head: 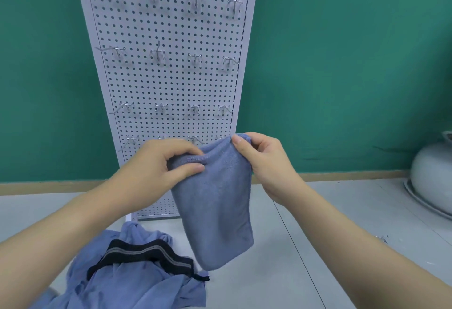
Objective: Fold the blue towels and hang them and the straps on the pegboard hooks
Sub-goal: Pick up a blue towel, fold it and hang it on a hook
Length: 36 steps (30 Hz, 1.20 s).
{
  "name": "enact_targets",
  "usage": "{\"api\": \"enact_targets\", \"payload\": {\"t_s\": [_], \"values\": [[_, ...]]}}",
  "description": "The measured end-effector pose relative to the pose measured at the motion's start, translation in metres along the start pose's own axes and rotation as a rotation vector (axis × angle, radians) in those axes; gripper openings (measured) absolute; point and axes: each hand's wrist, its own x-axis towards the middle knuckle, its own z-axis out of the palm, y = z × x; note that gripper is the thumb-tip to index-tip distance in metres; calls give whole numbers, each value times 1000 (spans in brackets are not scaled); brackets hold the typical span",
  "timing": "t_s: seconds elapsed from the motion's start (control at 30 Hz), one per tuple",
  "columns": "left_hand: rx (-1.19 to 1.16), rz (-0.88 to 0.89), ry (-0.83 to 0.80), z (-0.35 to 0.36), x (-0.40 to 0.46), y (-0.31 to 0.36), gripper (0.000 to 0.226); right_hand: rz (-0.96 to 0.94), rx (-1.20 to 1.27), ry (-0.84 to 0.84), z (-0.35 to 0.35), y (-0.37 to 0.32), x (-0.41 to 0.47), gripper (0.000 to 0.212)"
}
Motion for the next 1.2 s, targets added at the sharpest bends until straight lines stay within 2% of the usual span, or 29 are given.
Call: {"api": "enact_targets", "payload": {"t_s": [0.1, 0.2, 0.3, 0.4, 0.47, 0.53, 0.6, 0.67, 0.73, 0.8, 0.87, 0.93, 1.07, 1.2], "values": [[49, -122, -85, -1, -5, -5, 44, -57, 1, 33, -3, -4, -1, 50], [83, -187, -124, -1, -10, -2, 55, -132, -79, 63, -6, -8, -1, 55], [73, -218, -39, -8, -7, 8, 51, -172, -101, 89, -5, -15, 0, 54], [-24, -199, 181, -16, -2, 22, 23, -172, -14, 97, 0, -25, 4, 56], [-175, -188, 377, -16, 2, 30, 18, -150, 70, 93, 7, -32, 6, 58], [-542, -252, 484, -12, 6, 31, 27, -81, 180, 70, 14, -35, 10, 55], [-896, -406, 365, 0, 6, 26, 49, 24, 299, 39, 20, -36, 11, 47], [-1018, -527, 136, 14, 0, 19, 57, 100, 355, 10, 23, -34, 13, 46], [-978, -551, 104, 21, -3, 12, 45, 154, 357, -31, 22, -29, 16, 38], [-960, -538, 239, 18, 1, 8, 33, 196, 330, -122, 21, -24, 17, 32], [-842, -524, 346, 15, 6, 4, 18, 212, 268, -187, 21, -17, 17, 29], [-691, -481, 377, 17, 6, 3, 11, 189, 203, -152, 24, -10, 18, 26], [-540, -410, 416, 24, 5, 0, 22, 112, 107, -16, 30, -1, 21, 19], [-402, -371, 517, 29, 11, -2, 24, 80, 16, 15, 38, 0, 21, 23]]}}
